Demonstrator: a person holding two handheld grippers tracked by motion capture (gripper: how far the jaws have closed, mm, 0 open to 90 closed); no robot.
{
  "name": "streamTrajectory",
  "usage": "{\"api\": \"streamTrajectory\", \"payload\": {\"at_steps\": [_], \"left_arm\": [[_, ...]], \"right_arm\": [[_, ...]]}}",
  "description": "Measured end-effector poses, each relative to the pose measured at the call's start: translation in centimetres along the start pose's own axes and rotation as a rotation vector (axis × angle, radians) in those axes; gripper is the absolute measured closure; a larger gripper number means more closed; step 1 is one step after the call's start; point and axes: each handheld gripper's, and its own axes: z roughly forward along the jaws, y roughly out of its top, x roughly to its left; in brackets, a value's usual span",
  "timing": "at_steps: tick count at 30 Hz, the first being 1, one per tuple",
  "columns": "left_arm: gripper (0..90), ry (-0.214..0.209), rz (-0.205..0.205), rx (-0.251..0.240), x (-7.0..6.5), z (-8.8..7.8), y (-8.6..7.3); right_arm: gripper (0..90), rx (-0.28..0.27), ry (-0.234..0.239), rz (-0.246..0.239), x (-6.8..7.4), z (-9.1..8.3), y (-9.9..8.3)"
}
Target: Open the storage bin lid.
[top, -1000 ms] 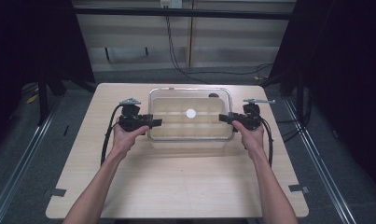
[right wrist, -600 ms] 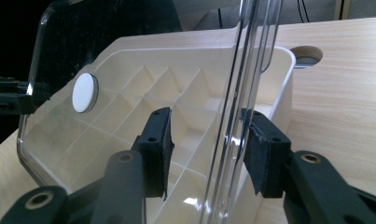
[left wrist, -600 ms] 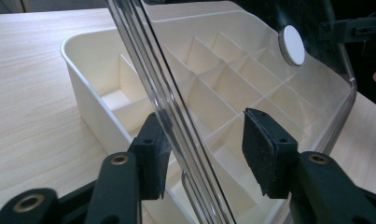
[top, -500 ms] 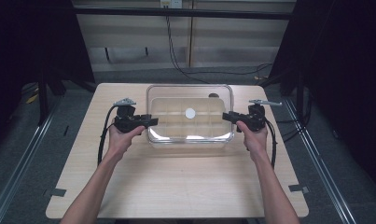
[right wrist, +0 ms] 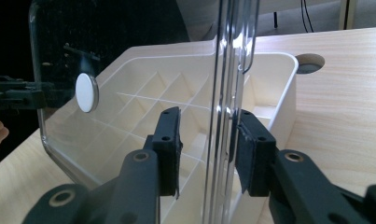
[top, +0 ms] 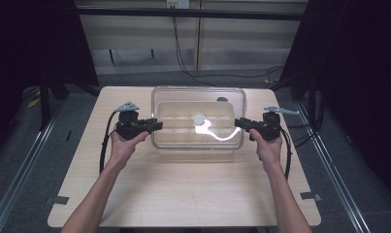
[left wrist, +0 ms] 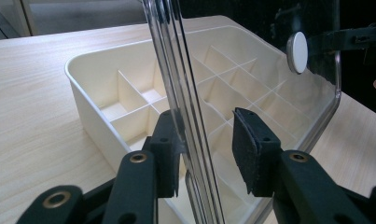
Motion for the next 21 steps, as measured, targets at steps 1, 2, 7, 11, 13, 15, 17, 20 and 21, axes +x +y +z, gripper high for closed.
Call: {"api": "streamTrajectory", "payload": {"at_steps": [1,2,7,11,13,15,17,20,21], "left_arm": [[63.7,0.002,0.003,0.0,0.0,-0.1,0.0],[64.0,0.004,0.004,0.004,-0.1,-0.1,0.0],[65.4,0.003,0.003,-0.009,-0.2,-0.4,-0.1],[66.4,0.001,0.004,-0.017,-0.3,-0.6,-0.3],[66.9,0.005,0.014,-0.015,-0.4,-0.8,-0.4],[67.5,0.005,0.016,-0.015,-0.5,-1.0,-0.4],[68.0,0.005,0.018,-0.018,-0.4,-1.2,-0.5],[68.5,0.008,0.015,-0.025,-0.4,-1.4,-0.5],[68.7,0.005,0.015,-0.027,-0.4,-1.6,-0.5]], "right_arm": [[65.7,-0.002,0.004,0.004,0.0,-0.1,0.0],[66.2,-0.004,0.005,0.005,0.0,-0.2,0.0],[67.4,-0.007,0.011,0.004,0.2,-0.4,-0.1],[68.1,-0.009,0.018,0.005,0.3,-0.6,-0.3],[68.2,-0.009,0.015,0.003,0.4,-0.7,-0.3],[68.2,-0.013,0.017,0.003,0.5,-0.7,-0.3],[68.2,-0.014,0.024,0.002,0.7,-0.7,-0.3],[68.3,-0.017,0.025,-0.001,0.9,-0.8,-0.4],[68.3,-0.016,0.029,-0.002,1.0,-0.8,-0.4]]}}
